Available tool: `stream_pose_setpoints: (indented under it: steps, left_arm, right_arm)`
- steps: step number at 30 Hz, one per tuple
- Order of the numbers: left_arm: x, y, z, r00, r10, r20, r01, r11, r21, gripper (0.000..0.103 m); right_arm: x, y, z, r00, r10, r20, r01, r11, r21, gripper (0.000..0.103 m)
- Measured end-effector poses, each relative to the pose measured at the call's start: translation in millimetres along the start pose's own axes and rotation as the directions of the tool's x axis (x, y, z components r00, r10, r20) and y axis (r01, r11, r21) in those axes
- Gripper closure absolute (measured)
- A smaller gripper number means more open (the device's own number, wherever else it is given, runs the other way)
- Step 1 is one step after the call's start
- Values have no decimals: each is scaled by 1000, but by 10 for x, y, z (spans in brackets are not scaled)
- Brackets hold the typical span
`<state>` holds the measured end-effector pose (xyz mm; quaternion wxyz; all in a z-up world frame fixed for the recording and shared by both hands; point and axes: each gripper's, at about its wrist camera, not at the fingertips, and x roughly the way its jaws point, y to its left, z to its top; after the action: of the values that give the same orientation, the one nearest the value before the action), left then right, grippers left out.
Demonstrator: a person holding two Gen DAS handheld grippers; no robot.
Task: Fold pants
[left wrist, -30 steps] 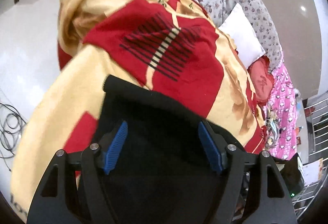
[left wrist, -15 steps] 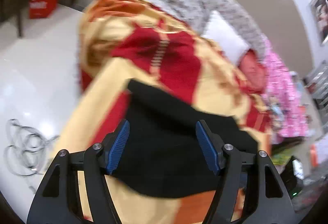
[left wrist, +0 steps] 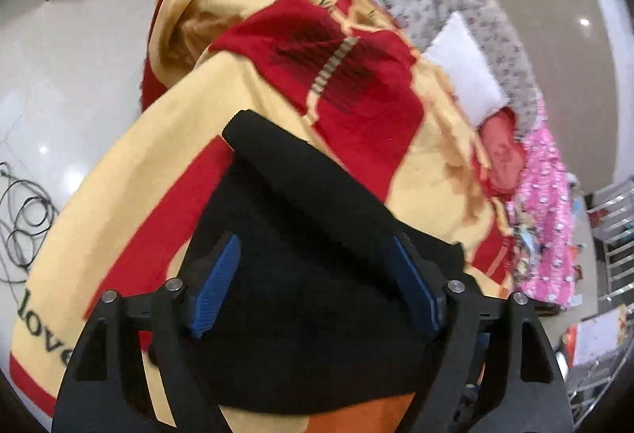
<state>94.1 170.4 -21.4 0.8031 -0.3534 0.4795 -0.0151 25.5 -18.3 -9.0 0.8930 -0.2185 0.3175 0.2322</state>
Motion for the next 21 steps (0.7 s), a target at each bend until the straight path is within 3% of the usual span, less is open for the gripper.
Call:
stream_pose_setpoints:
  steps: [3, 5, 7, 8, 10, 11, 12, 15, 17, 19, 21]
  left_arm:
    - [132, -48, 76, 1000, 21, 2, -21, 1000, -15, 25]
    - [209, -93, 113, 1000, 15, -8, -15, 1000, -26, 25]
    - [269, -202, 155, 1000, 12, 1, -12, 1000, -1, 25]
    - [297, -259, 169, 1000, 16, 8, -16, 1000, 17, 26]
    - [369, -341, 203, 1000, 2, -7, -1, 999, 37, 56]
    - [405, -380, 214, 1000, 6, -26, -5, 999, 49, 82]
    - [417, -437, 211, 999, 14, -36, -11, 997, 72, 88]
    - [199, -588, 107, 1000, 17, 15, -19, 989, 143, 92]
    - [-125, -656, -72, 997, -33, 67, 19, 978, 209, 92]
    - [-348, -628, -260, 995, -75, 71, 55, 966, 253, 92]
    - [-451, -541, -399, 995, -79, 64, 59, 961, 271, 93]
  right_arm:
    - [122, -51, 21, 999, -49, 2, 49, 998, -38, 50]
    - [195, -96, 33, 1000, -22, 2, 22, 999, -41, 51]
    - [291, -195, 53, 999, 36, 1, -36, 999, 1, 75]
    - [316, -234, 62, 999, 51, 7, -52, 998, 28, 80]
    - [307, -355, 77, 995, 92, 39, -96, 989, 111, 91]
    - [264, -457, 85, 989, 130, 66, -140, 975, 171, 93]
    - [222, -506, 93, 985, 151, 81, -165, 966, 199, 94]
    - [-81, -627, 106, 967, 208, 144, -238, 940, 244, 98]
    - [-336, -624, 77, 961, 218, 168, -253, 940, 227, 100]
    - [-564, -587, 1, 951, 246, 186, -284, 934, 219, 102]
    - [-653, -541, -70, 956, 238, 174, -271, 940, 208, 102]
